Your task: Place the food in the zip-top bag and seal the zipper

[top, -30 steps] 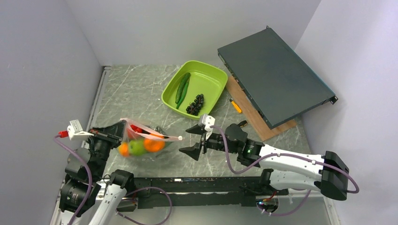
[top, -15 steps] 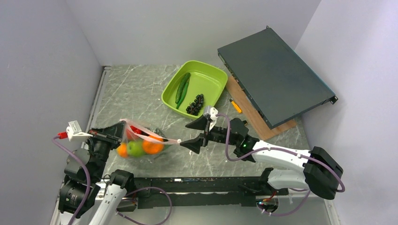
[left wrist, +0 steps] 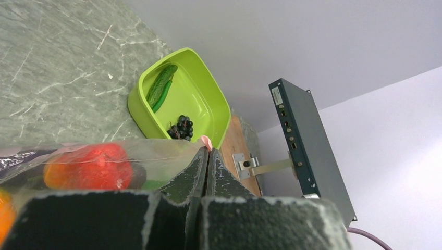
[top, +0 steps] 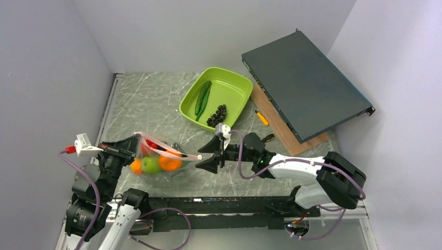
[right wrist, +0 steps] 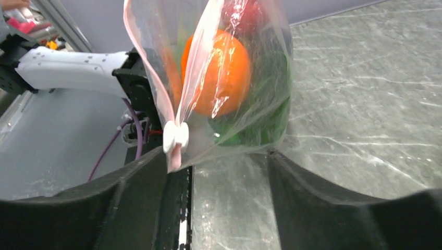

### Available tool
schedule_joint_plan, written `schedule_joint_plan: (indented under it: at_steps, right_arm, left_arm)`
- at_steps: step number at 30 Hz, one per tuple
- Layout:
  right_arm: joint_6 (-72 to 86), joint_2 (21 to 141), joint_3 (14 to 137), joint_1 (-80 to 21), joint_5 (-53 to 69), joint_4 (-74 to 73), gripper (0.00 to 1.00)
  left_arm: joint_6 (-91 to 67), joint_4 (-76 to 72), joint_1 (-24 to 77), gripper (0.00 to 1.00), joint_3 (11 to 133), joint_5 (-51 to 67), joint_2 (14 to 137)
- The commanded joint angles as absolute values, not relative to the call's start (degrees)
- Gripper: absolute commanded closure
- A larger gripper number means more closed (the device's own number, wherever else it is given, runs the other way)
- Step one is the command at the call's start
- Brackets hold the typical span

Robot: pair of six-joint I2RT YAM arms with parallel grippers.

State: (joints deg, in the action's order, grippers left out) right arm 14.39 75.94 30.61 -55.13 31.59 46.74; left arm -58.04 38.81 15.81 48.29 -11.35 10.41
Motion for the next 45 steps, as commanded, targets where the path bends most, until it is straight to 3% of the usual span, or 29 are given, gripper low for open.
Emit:
schedule_joint_plan:
  at_steps: [1, 7, 9, 11, 13, 17, 21, 24, 31, 37, 45]
  right_arm:
    - [18.3, 78.7, 34.4, -55.4, 31.5, 58.8, 0.41]
    - [16.9, 79.5, 38.3, -55.4, 34.2, 54.4, 1.00]
    - [15.1, 77.2, 39.8, -55.1, 34.1, 48.4, 1.00]
    - [13.2, 74.9, 42.5, -54.4, 34.6, 41.5, 1.00]
    - [10.9, 73.2, 46.1, -54.0, 34.5, 33.6, 1.00]
    - [4.2, 72.2, 54.1, -52.9, 37.3, 19.3, 1.00]
    - [-1.4, 73.3, 61.4, -52.1, 37.8, 5.7, 1.00]
    - [-5.5, 74.3, 65.2, -52.0, 42.8, -1.1, 1.00]
    - [-6.1, 72.3, 68.7, -52.0, 46.6, -8.0, 1.00]
    - [-5.9, 72.3, 70.4, -51.9, 46.3, -10.6, 1.00]
    - [-3.4, 71.6, 69.5, -51.9, 47.6, -7.6, 1.00]
  left_arm:
    - [-59.4, 34.0, 15.6, 1.00, 50.2, -10.0, 11.1]
    - [-57.2, 36.4, 15.6, 1.00, 51.8, -10.7, 10.6]
    - [-53.2, 39.5, 15.6, 0.95, 54.6, -11.0, 10.7]
    - [-48.2, 43.6, 15.6, 0.66, 58.2, -11.9, 11.5]
    - [-41.7, 46.2, 15.6, 0.45, 62.8, -10.3, 13.7]
    - [-27.5, 51.9, 15.5, 0.28, 76.1, -0.4, 23.7]
    - [-17.9, 55.2, 15.5, 0.26, 85.5, 21.2, 37.5]
    - [-13.9, 53.2, 15.7, 0.30, 85.1, 36.4, 43.8]
    - [-9.9, 37.2, 18.8, 0.21, 78.0, 49.5, 45.5]
    - [-4.9, 38.5, 30.6, 0.24, 78.2, 44.5, 50.8]
    - [-0.7, 36.8, 36.2, 0.29, 73.7, 35.5, 52.0]
